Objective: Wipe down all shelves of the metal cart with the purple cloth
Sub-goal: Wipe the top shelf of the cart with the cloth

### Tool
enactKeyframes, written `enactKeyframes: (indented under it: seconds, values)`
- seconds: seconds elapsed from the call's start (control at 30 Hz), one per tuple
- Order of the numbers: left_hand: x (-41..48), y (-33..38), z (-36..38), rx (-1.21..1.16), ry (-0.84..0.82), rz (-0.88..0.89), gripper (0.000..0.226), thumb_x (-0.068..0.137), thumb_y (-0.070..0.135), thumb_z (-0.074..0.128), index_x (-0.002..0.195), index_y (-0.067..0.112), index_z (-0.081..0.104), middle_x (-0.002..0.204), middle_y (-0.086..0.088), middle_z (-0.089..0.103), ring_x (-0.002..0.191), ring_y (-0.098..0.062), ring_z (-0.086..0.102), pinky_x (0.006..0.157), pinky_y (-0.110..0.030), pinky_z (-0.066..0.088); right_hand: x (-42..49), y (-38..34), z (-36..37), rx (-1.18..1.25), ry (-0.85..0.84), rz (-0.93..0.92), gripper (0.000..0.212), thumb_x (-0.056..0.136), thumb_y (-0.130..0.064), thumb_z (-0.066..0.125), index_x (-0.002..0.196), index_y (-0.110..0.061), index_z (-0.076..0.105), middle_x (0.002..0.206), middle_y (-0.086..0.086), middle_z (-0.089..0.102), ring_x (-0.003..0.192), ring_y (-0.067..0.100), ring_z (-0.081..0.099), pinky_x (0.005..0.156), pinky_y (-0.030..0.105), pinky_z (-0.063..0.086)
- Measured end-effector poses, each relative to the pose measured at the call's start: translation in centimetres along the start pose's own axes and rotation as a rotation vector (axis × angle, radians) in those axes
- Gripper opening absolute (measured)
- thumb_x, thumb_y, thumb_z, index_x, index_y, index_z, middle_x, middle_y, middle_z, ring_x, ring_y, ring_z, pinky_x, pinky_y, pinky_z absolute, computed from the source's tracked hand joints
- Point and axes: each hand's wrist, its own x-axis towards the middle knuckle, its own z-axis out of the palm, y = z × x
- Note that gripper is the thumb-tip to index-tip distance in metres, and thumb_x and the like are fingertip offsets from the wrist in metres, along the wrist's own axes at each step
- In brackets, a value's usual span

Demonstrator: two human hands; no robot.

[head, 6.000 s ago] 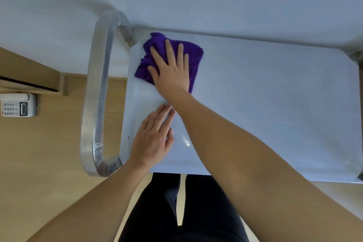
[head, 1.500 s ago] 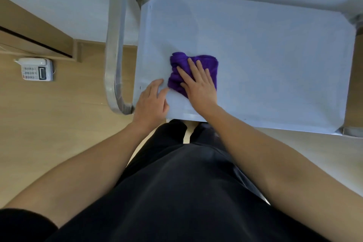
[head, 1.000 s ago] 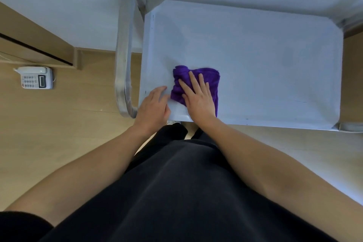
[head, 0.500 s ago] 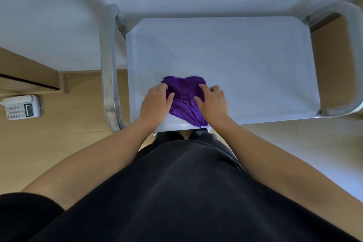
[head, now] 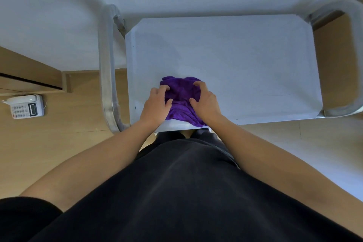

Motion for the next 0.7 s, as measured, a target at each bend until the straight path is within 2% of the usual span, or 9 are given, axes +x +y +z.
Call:
enactKeyframes:
  seconds: [0.07,0.13,0.23,0.37,0.53,0.7]
  values:
    - [0.0,0.1,0.0,-0.024,-0.002,-0.001,0.037,0.099,0.019,0.053,0.134,0.019,0.044,0.128,-0.008,0.056,0.111,-0.023,0.06,0.096,-0.028,0.046,0.2,0.2,-0.1,-0.016,-0.008,-0.034,0.042,0.088,-0.018,0.058,0.127,-0.025,0.044,0.115,0.006,0.063,0.097,0.026,0.06,0.086,0.04,0.051]
    - [-0.1,0.2,0.0,-0.069,0.0,-0.034,0.036,0.099,0.019,0.053,0.134,0.016,0.045,0.127,-0.006,0.059,0.114,-0.023,0.06,0.1,-0.034,0.049,0.4,0.4,-0.2,0.002,0.014,-0.053,0.035,0.088,-0.017,0.058,0.122,-0.022,0.048,0.115,0.003,0.063,0.1,0.025,0.059,0.09,0.038,0.05]
    - [0.1,0.2,0.0,-0.105,0.034,-0.096,0.039,0.098,0.023,0.057,0.134,0.015,0.045,0.13,-0.006,0.058,0.117,-0.022,0.059,0.102,-0.034,0.049,0.8,0.3,-0.2,0.098,0.023,-0.015,0.037,0.088,-0.012,0.059,0.123,-0.017,0.048,0.119,0.004,0.059,0.105,0.02,0.057,0.084,0.026,0.047]
    - [0.6,0.5,0.0,-0.124,0.037,-0.129,0.045,0.096,0.022,0.061,0.137,0.016,0.042,0.133,-0.007,0.055,0.119,-0.023,0.057,0.101,-0.034,0.047,1.2,0.4,0.0,0.079,0.003,0.0,0.05,0.086,-0.01,0.06,0.132,-0.018,0.042,0.121,0.01,0.055,0.108,0.024,0.055,0.088,0.033,0.05]
    - [1.0,0.7,-0.1,-0.116,-0.011,-0.151,0.055,0.094,0.021,0.064,0.141,0.015,0.036,0.137,-0.007,0.053,0.123,-0.025,0.056,0.102,-0.035,0.046,1.3,0.3,0.2,0.021,-0.014,-0.034,0.059,0.086,-0.011,0.057,0.139,-0.023,0.036,0.116,0.013,0.055,0.096,0.022,0.054,0.076,0.025,0.042]
    - [1.1,0.3,-0.7,-0.056,-0.028,-0.128,0.063,0.091,0.024,0.067,0.144,0.018,0.031,0.137,-0.007,0.053,0.12,-0.027,0.058,0.101,-0.039,0.05,1.6,0.0,-0.4,-0.024,-0.029,-0.035,0.071,0.082,-0.018,0.057,0.145,-0.031,0.027,0.116,0.013,0.052,0.091,0.024,0.056,0.07,0.029,0.047]
